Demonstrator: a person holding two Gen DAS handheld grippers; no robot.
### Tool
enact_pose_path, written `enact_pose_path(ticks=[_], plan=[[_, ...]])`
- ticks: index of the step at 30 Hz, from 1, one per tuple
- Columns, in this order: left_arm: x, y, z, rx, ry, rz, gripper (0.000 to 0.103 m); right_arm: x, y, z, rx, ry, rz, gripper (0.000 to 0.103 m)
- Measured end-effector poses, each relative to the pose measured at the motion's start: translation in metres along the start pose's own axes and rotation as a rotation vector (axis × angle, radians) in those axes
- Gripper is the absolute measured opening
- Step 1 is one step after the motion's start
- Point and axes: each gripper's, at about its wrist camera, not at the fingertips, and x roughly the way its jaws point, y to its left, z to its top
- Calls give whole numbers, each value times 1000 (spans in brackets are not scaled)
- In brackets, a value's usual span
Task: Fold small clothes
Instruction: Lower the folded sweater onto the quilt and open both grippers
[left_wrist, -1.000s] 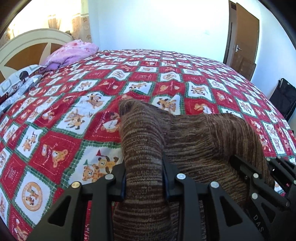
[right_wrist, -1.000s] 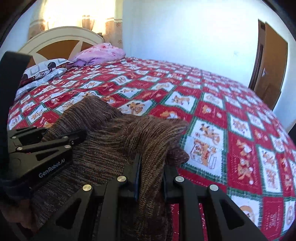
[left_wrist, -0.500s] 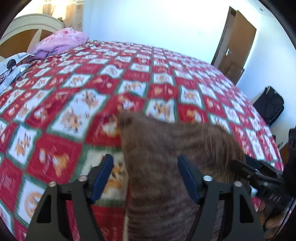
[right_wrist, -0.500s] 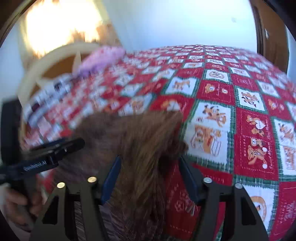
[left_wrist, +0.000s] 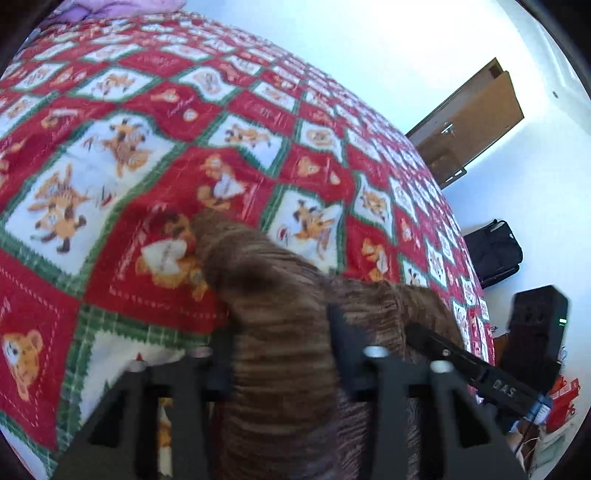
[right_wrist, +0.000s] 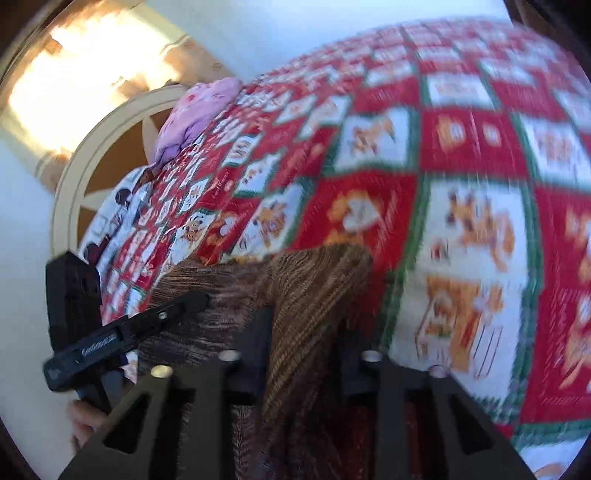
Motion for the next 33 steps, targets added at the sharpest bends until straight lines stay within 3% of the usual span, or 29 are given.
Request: enact_pose_path(ticks=[3, 5, 9, 11, 13, 16, 19, 22, 25, 28, 33], plan=[[-17, -9, 2, 90, -121, 18, 35, -17, 29, -1, -210, -114, -3, 22], [-18, -15, 3, 135, -176, 101, 36, -17, 47, -6, -343, -161, -87, 22], [6, -12, 7, 135, -116, 242, 36, 21, 47, -17, -483, -138, -309, 22], [11, -10, 9, 129, -90, 279, 41, 18, 38, -16, -473, -143, -315, 22], [10, -8, 13, 111, -73, 336, 62, 17, 37, -12, -459, -133, -322, 24], [-9, -5, 6, 118, -88, 391, 68, 0, 33, -13, -424, -141, -330, 29], [-31, -18, -9, 174, -123, 456, 76, -36, 39, -27, -361, -231, -393, 31], [-52, -32, -28, 225, -156, 472, 76, -71, 59, -53, -377, -305, -400, 31], [-63, -42, -53, 242, -157, 485, 76, -87, 82, -82, -430, -290, -376, 31], [-65, -49, -75, 242, -134, 469, 76, -83, 93, -107, -435, -205, -341, 31], [-66, -52, -117, 236, -130, 479, 76, -63, 88, -141, -423, -80, -368, 31]])
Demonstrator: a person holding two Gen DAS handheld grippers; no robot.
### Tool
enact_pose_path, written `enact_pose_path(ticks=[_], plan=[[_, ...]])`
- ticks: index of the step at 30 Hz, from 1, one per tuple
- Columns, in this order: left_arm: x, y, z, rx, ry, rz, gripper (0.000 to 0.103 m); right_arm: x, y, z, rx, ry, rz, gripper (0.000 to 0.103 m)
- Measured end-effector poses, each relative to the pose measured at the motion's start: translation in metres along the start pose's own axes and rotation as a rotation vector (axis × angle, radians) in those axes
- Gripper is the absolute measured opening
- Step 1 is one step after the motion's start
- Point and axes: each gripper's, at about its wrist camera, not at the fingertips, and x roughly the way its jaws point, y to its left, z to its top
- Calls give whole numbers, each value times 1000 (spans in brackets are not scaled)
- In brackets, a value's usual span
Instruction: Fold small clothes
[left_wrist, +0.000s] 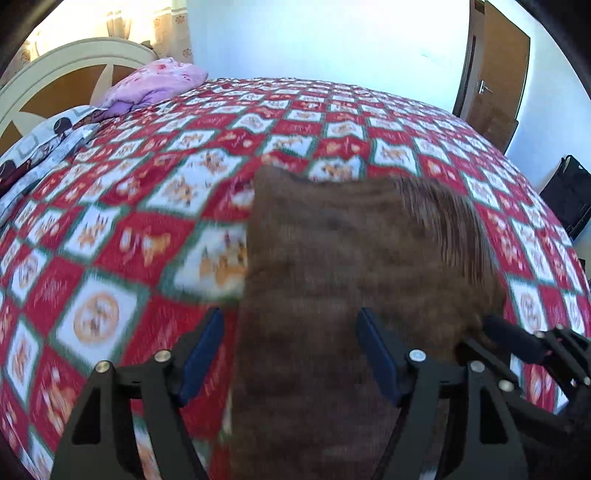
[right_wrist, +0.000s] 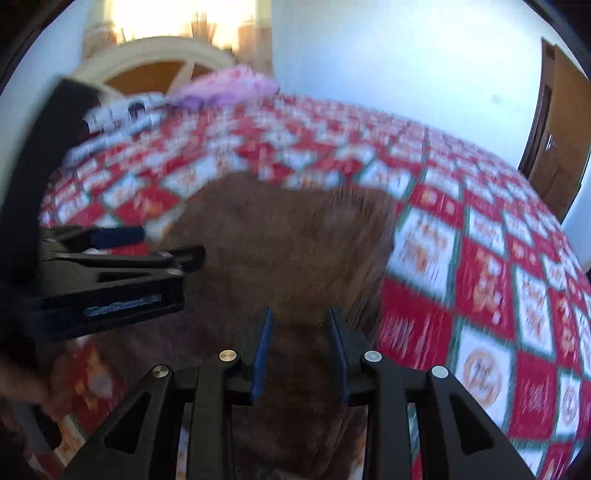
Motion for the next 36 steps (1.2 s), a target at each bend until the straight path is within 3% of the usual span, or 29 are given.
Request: enact_pose_path(ticks=[1, 3, 7, 12, 14, 16, 20, 23, 29, 33, 36], plan=[[2, -2, -8, 5, 7, 12, 77, 6, 0, -7, 8, 35, -14, 31], [1, -3, -22, 0, -11, 16, 77, 3, -5, -18, 67, 10, -2, 31], [-5, -6, -35, 21, -57, 93, 91, -6, -4, -37, 130, 3, 3, 31], [-18, -5, -47, 9, -35, 59, 90, -24, 6, -51, 137, 10, -17, 33], [-26, -6, -57, 16, -34, 55, 90, -37, 0, -58, 225, 15, 29, 44], [-35, -7, -65, 22, -34, 36, 90, -49, -4, -67, 313, 7, 59, 64], [-50, -8, -82, 45, -30, 3, 90, -72, -10, -89, 446, -11, 64, 65], [-62, -11, -91, 70, -33, -4, 91, -88, -11, -102, 471, -31, -5, 65], [-102, -20, -101, 105, -125, -3, 96, -125, -16, -113, 455, -124, -106, 65], [-131, -22, -102, 116, -218, 27, 103, -166, -12, -113, 423, -249, -182, 65], [-151, -19, -100, 101, -275, 49, 103, -197, -3, -110, 381, -357, -249, 69]])
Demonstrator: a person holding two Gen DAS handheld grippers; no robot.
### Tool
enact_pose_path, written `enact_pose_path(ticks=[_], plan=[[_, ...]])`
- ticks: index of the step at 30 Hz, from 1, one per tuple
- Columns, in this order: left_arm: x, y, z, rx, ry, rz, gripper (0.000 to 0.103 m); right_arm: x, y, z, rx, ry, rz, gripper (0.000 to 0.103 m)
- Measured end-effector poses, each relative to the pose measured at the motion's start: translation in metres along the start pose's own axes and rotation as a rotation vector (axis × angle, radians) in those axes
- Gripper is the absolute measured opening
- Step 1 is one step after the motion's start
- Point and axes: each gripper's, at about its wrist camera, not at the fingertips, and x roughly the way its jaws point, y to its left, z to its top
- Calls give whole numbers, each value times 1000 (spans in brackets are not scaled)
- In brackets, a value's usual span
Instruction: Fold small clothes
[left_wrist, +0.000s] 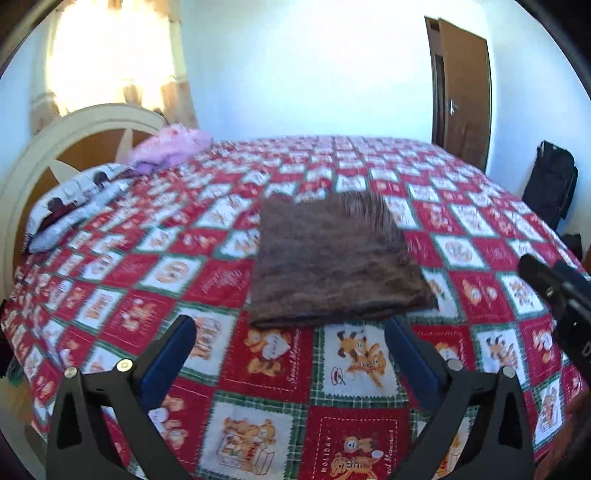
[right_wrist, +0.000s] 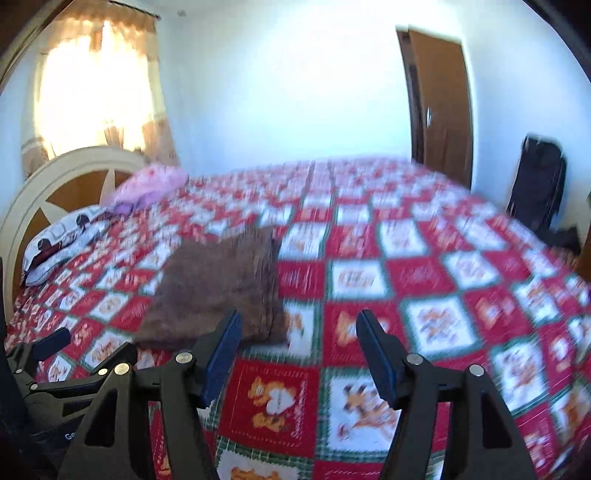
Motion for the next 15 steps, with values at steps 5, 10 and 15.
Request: enact_pose_path(ticks=[5, 10, 15], plan=[[-23, 4, 6, -18, -65, 46, 103, -44, 9, 14, -45, -186, -41, 79], [-42, 4, 10, -31, -110, 61, 103, -70, 17, 20, -70, -269, -29, 81], [-50, 7, 11, -45, -132, 95, 103, -81, 17, 18, -58, -307, -21, 82]])
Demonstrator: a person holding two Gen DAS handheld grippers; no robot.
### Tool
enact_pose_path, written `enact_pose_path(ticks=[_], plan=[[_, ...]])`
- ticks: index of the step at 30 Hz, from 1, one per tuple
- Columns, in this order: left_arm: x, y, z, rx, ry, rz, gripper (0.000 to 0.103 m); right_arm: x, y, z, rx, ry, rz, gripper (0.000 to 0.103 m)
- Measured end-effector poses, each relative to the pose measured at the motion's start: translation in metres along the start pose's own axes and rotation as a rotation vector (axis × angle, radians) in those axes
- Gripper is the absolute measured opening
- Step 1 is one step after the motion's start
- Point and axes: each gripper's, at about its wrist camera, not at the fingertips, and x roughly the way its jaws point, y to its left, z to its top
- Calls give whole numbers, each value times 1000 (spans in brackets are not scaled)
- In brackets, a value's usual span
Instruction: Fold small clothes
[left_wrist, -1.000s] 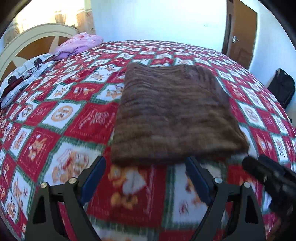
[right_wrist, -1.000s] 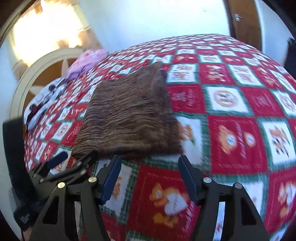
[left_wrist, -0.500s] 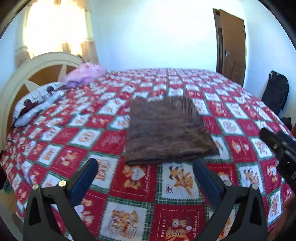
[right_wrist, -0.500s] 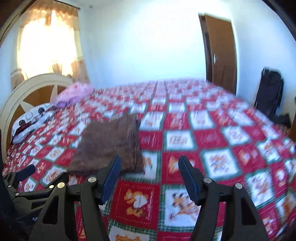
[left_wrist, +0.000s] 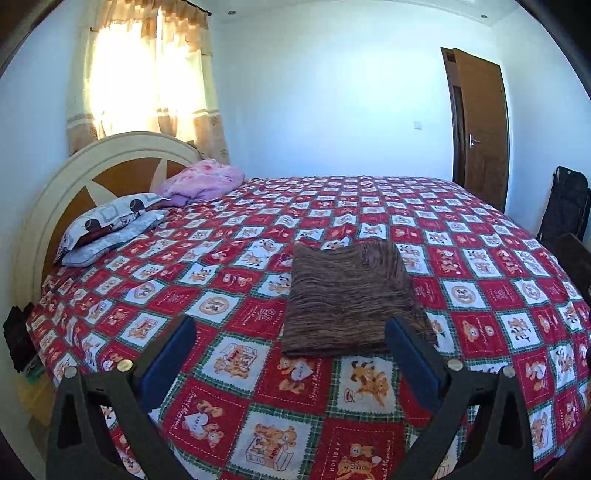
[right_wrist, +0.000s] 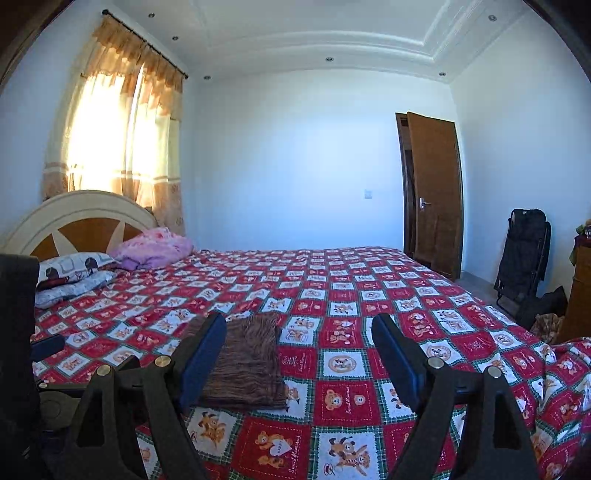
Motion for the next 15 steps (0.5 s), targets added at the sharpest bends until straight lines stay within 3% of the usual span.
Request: enact_pose_path(ticks=[15], plan=[[-3, -2, 0, 9, 3, 1, 103, 1, -12, -7, 37, 22, -25, 84]])
